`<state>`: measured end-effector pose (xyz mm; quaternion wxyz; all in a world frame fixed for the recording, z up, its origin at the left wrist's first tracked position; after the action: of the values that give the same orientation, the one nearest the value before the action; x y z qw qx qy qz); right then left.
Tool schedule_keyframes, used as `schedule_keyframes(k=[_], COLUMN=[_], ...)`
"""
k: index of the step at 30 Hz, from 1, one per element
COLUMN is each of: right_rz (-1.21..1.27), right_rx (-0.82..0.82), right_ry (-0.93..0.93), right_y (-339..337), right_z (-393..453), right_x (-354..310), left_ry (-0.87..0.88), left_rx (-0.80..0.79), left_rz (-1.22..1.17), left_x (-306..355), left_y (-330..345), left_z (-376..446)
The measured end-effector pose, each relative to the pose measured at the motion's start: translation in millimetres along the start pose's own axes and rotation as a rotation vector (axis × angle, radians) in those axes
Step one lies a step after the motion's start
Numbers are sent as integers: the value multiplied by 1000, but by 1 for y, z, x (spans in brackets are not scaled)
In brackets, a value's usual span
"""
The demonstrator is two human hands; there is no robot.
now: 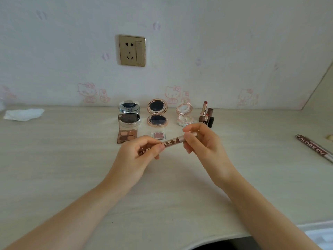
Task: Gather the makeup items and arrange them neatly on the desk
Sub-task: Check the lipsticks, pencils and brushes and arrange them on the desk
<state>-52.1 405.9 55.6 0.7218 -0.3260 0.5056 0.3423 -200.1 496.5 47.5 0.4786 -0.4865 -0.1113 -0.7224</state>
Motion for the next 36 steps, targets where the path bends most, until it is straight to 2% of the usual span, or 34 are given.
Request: schedule_keyframes(k=[2,7,15,18,21,29,36], right_rz=[37,-75,5,42,-58,-131,-163], right_rx=[27,79,-26,28,55,3,-27], right_ry=[55,76,-22,22,57,-82,-74], right_y=[-5,-9,-2,-7,-8,2,3], right_z=[0,0,-4,-3,-1,-4,-5], right_x=[5,5,-6,-1,5,-7,-7], left_ry=[-8,16,-21,-28,-18,10,219], left_rx=[36,72,79,86,90,94,141], left_rz=[-39,0,-23,-56,-38,137,392], left_x=[0,2,-4,-5,-4,3,25], left_y=[-3,-7,-9,-9,-10,-8,-14], left_z=[0,0,1,2,1,-2,-3])
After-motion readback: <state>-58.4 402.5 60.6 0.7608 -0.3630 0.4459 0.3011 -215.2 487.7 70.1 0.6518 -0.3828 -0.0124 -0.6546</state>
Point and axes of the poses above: each hand's wrist, its own z-axis towards the middle knuckle, its own y-axis out of the palm, x = y × z, the point moved 10 cm from there along z, towards the middle knuckle, and after that the axes turned 4 degrees about y, right-handed, at the moved point
